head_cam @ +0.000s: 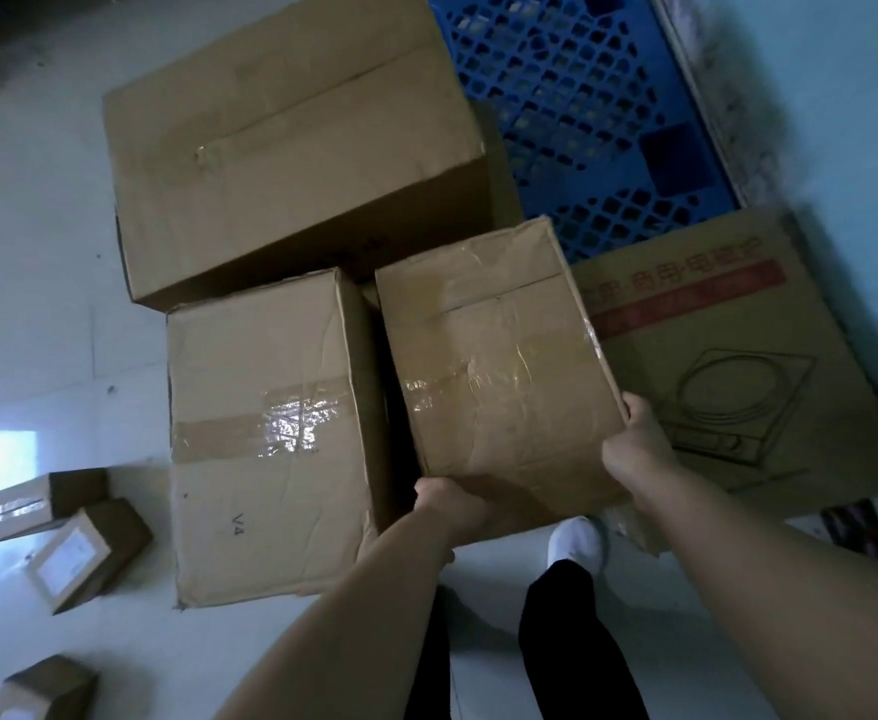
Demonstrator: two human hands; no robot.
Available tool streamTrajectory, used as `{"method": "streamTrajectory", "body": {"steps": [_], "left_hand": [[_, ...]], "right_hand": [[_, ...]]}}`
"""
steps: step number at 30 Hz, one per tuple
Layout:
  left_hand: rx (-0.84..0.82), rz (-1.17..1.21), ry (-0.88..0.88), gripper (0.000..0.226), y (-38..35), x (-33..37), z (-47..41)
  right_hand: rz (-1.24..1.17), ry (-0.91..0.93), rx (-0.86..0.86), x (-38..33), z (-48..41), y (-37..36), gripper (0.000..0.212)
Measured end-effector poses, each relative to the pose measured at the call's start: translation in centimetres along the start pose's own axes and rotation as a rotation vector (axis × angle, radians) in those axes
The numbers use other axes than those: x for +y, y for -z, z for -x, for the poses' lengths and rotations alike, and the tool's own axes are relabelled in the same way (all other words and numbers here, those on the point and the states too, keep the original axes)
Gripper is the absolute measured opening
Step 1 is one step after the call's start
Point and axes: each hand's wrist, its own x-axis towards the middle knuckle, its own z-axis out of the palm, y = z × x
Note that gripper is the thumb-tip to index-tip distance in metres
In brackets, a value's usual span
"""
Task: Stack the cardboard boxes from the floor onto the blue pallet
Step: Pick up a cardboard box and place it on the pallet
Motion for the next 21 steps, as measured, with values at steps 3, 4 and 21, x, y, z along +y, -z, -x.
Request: {"method": "streamTrajectory", "body": {"steps": [3,4,21], "left_hand": [[0.197,-0.287,-0.135,0.036,2.5,0.1,0.6],[0.371,-0.306,-0.158,0.031,4.0,-0.1,1.1],[0.616,0.451,0.306,0.156,17.0,-13.2,-4.6]], "right_hand": [[0.04,-0.022,0.018,-1.0,-1.2,-1.1,0.06],[0.016,-0.036,0.011,-1.6,-1.5,-1.2,0.064],[0.079,0.019,0.162,-3.5,-1.0,-5.6,0.107]]}}
